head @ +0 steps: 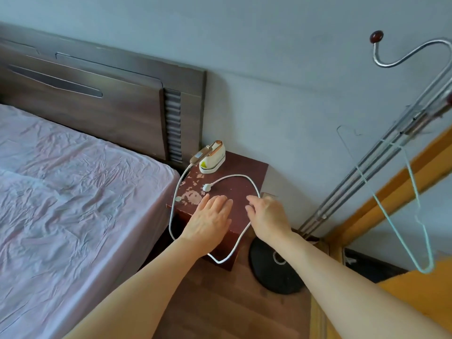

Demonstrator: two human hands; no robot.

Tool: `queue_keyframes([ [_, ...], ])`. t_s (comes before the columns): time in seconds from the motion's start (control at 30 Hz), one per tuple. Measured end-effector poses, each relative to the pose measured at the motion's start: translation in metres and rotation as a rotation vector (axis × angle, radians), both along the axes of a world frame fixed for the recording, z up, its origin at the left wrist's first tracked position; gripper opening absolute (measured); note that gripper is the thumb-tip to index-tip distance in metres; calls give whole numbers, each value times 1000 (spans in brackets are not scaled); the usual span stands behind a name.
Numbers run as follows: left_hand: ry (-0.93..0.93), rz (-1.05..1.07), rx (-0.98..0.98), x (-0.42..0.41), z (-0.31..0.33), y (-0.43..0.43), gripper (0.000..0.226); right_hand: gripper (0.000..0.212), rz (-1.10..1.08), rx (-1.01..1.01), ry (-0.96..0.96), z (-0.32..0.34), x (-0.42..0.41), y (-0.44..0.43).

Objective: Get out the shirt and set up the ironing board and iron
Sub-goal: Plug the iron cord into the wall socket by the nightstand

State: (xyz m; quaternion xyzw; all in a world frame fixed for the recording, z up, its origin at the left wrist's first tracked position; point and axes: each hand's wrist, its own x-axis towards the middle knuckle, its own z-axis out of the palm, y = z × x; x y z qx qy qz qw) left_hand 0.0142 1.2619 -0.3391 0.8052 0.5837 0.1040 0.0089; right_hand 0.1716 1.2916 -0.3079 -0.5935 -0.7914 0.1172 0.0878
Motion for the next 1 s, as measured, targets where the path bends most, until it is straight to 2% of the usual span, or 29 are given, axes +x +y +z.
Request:
queue_keyframes([
  [0.13,17,-8,49,-13,-42,44,49,36,17,7,23,-34,-16,51],
  [0.27,-13,37,137,-22,-106,83,45,34,89,9,12,-97,-35,108],
  [0.4,-31,64,267,-34,-171,126,28,33,190,50,14,-170,-53,168],
  [0.63,-28,129,497,-55,-254,192,29,30,316,107,-93,-270,-79,250],
  [0.83,23,66,595,-54,-302,214,33,39,379,87,-108,-314,-82,285],
  [0.93,-1,20,610,-50,-303,215,33,20,421,179,-35,-317,-84,296],
  [1.0,-29,1,646,-41,-301,215,31,22,421,228,-1,-317,-80,295],
])
